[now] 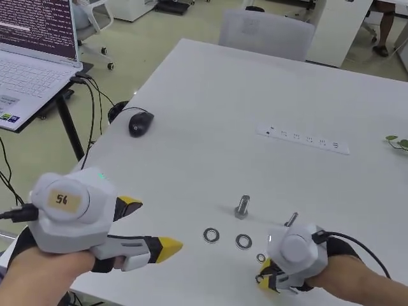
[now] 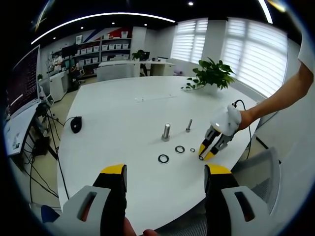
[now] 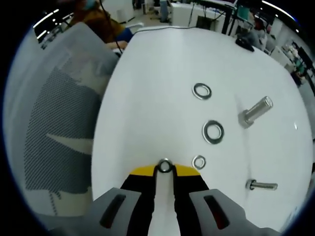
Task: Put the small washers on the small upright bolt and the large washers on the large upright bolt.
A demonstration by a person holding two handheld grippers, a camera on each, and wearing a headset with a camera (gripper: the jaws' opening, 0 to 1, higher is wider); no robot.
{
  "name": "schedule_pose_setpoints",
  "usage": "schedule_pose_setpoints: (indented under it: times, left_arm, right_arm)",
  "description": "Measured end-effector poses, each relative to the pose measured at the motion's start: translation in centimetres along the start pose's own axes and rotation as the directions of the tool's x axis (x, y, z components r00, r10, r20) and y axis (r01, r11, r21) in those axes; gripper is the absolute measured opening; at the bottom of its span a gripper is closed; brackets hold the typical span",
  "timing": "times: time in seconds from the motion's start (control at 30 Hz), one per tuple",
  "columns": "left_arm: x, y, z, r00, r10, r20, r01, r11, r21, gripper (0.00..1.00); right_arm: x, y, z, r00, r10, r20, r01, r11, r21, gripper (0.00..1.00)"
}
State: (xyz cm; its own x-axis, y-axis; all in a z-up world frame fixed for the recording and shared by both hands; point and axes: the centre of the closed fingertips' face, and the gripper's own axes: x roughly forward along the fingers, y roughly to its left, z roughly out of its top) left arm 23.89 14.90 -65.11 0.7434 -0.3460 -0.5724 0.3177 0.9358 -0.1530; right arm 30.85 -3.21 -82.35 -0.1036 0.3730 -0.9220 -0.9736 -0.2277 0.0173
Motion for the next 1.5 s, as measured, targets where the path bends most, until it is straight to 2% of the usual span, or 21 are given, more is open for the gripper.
schedule_pose_setpoints:
  times: [0.23, 0.33, 0.53, 0.63, 0.77, 0.8, 0.83, 0.97, 1.1, 1.27, 1.5]
  left_arm:
    - [0.0, 0.0, -0.1, 1.0000, 0.000, -0.002, 0.000, 1.000, 0.000, 0.63]
    - [0.1, 0.0, 0.0, 1.0000, -0.002, 0.000, 0.002, 1.000, -0.001, 0.63]
    - [0.3, -0.1, 0.0, 1.0000, -0.007, -0.003, 0.007, 1.000, 0.000, 0.63]
    - [0.4, -0.2, 0.0, 0.9999, -0.009, -0.006, 0.009, 1.000, 0.003, 0.63]
    - [0.4, -0.2, 0.0, 0.9999, -0.010, -0.007, 0.010, 1.000, 0.004, 0.63]
    - [0.4, -0.2, 0.0, 0.9999, -0.010, -0.008, 0.010, 1.000, 0.004, 0.63]
    - [0.4, -0.2, 0.0, 0.9999, -0.010, -0.008, 0.010, 1.000, 0.003, 0.63]
    - [0.5, -0.3, -0.1, 0.9999, -0.012, -0.011, 0.012, 1.000, 0.005, 0.63]
    - [0.6, -0.4, 0.0, 0.9998, -0.014, -0.011, 0.014, 1.000, 0.007, 0.63]
    - [0.7, -0.5, 0.1, 0.9999, -0.013, -0.007, 0.014, 1.000, 0.005, 0.63]
    - [0.8, -0.5, 0.2, 0.9999, -0.014, -0.004, 0.014, 1.000, 0.005, 0.63]
  right_arm:
    - [-0.2, -0.5, -0.8, 0.9998, -0.022, -0.004, 0.022, 0.999, 0.033, 0.13]
    - [-0.3, -0.6, -1.1, 0.9996, -0.027, 0.004, 0.027, 0.997, 0.071, 0.13]
    - [-1.0, -1.9, -2.1, 0.9977, -0.065, 0.021, 0.061, 0.986, 0.155, 0.13]
    - [-1.2, -2.3, -2.7, 0.9970, -0.077, 0.006, 0.075, 0.986, 0.152, 0.13]
    - [-1.2, -2.2, -3.0, 0.9977, -0.067, 0.000, 0.067, 0.990, 0.126, 0.14]
    - [-1.2, -2.1, -3.0, 0.9980, -0.063, 0.001, 0.063, 0.993, 0.102, 0.15]
    - [-1.2, -2.1, -2.8, 0.9985, -0.055, 0.001, 0.055, 0.997, 0.045, 0.15]
    - [-1.1, -2.0, -2.8, 0.9997, -0.019, -0.016, 0.019, 1.000, -0.008, 0.16]
    - [-1.1, -1.9, -2.9, 0.9983, 0.011, -0.057, -0.019, 0.989, -0.145, 0.16]
    - [-1.1, -1.9, -2.8, 0.9982, 0.017, -0.057, -0.025, 0.990, -0.138, 0.17]
    - [-1.0, -1.9, -2.8, 0.9984, -0.013, -0.055, 0.006, 0.993, -0.119, 0.15]
